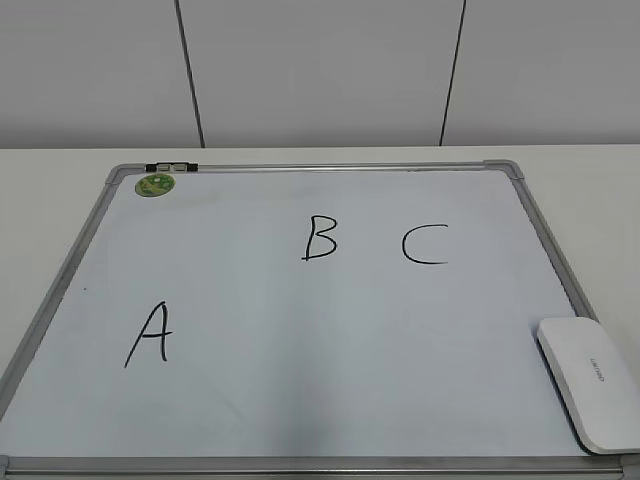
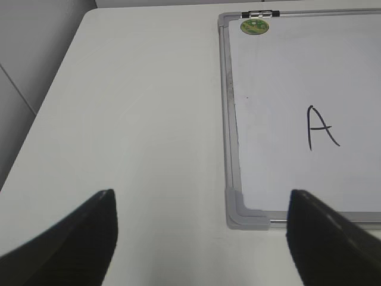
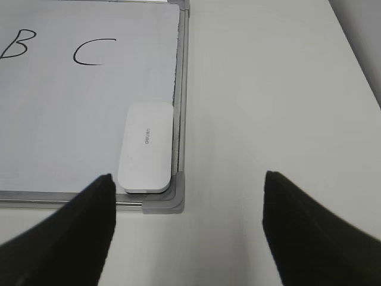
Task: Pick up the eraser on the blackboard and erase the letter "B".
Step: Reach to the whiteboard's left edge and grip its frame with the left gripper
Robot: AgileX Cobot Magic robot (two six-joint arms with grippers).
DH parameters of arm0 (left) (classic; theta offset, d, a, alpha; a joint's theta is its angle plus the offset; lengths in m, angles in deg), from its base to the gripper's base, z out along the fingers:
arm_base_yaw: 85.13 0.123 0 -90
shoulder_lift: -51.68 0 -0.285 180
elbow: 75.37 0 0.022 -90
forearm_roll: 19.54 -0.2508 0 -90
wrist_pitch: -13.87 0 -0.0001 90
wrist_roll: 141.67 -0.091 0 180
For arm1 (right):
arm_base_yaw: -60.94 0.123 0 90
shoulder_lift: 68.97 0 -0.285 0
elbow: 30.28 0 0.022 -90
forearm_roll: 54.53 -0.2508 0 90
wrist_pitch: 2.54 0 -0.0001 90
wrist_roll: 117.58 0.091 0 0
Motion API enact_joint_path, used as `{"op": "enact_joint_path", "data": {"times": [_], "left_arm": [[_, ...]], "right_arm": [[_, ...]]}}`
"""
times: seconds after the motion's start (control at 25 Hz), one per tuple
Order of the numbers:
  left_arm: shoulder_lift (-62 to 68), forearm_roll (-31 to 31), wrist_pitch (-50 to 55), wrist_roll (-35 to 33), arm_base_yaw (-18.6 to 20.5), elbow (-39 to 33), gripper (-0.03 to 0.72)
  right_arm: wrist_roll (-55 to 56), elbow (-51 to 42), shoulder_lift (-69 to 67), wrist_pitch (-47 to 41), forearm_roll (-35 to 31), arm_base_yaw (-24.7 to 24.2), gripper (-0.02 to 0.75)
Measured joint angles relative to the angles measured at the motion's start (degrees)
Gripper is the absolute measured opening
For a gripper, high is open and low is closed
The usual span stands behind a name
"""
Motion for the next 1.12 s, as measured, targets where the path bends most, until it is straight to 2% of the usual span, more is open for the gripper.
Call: {"op": "enact_joint_path", "data": {"times": [0.48,0.72,1.12], "left_arm": [[0.0,0.0,0.0,0.0,0.0,0.0,0.644],[0.0,0.0,0.0,0.0,0.0,0.0,0.587],[3.3,0.6,-0.1,0.0,0.0,1.9,0.589]], "right_arm": [[0.0,0.0,0.0,0.0,0.0,0.0,0.591],[0.0,0.0,0.0,0.0,0.0,0.0,0.591],[0.0,0.0,0.0,0.0,0.0,0.0,0.591]]}}
